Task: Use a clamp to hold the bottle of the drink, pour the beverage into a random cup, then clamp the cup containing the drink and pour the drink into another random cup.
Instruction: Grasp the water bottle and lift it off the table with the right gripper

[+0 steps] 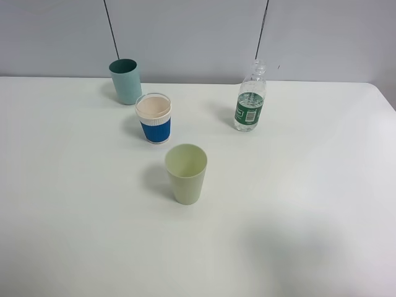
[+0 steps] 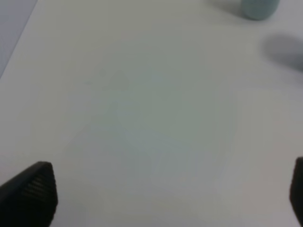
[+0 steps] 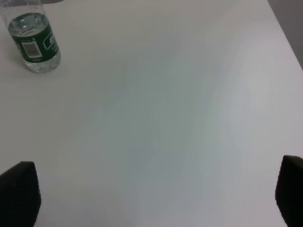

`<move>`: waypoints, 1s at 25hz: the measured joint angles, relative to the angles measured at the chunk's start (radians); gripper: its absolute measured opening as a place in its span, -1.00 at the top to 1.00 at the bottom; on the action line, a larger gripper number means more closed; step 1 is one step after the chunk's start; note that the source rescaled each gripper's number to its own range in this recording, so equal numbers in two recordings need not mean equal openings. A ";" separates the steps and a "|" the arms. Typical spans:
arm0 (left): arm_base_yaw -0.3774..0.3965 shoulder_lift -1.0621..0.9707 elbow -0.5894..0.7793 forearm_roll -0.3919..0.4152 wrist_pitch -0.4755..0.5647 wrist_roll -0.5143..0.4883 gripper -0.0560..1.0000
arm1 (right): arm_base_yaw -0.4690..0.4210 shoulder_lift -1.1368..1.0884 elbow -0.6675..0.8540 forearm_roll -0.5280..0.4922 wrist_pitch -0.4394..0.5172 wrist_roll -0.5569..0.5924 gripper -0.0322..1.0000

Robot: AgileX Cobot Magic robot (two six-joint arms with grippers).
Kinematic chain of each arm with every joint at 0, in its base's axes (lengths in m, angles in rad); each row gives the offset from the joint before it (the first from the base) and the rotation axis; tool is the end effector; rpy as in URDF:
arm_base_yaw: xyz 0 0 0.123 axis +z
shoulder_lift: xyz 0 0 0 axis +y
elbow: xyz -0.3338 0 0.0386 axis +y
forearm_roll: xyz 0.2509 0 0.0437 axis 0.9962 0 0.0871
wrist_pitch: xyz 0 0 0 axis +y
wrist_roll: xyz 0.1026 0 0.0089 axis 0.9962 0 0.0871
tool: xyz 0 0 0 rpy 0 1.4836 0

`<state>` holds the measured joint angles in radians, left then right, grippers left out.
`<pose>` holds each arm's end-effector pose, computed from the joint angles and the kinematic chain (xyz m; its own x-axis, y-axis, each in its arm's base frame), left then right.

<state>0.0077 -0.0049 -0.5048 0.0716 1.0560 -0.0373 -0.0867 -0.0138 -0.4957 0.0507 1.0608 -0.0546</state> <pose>-0.0442 0.0061 0.2750 -0.4420 -0.0054 -0.8970 -0.0644 0.9976 0.0257 -0.0440 0.0084 0.2714 -0.4467 0.0089 -0.8947 0.0338 0.9994 -0.0069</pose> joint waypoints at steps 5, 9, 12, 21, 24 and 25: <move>0.000 0.000 0.000 0.000 0.000 0.000 -1.00 | 0.000 0.000 0.000 0.000 0.000 0.000 -1.00; 0.000 0.000 0.000 0.000 0.000 0.000 -1.00 | 0.000 0.000 0.000 0.000 0.000 0.000 -1.00; 0.000 0.000 0.000 0.000 0.000 0.000 -1.00 | 0.000 0.000 0.000 0.000 0.000 0.000 -1.00; 0.000 0.000 0.000 0.000 0.000 0.000 -1.00 | 0.000 0.000 0.000 0.000 0.000 0.000 -1.00; 0.000 0.000 0.000 0.000 0.000 0.000 -1.00 | 0.000 0.000 0.000 0.000 0.000 0.000 -1.00; 0.000 0.000 0.000 0.000 0.000 0.000 -1.00 | 0.000 0.000 0.000 0.000 0.000 0.000 -1.00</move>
<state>0.0077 -0.0049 -0.5048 0.0716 1.0560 -0.0373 -0.0867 -0.0138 -0.4957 0.0507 1.0608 -0.0546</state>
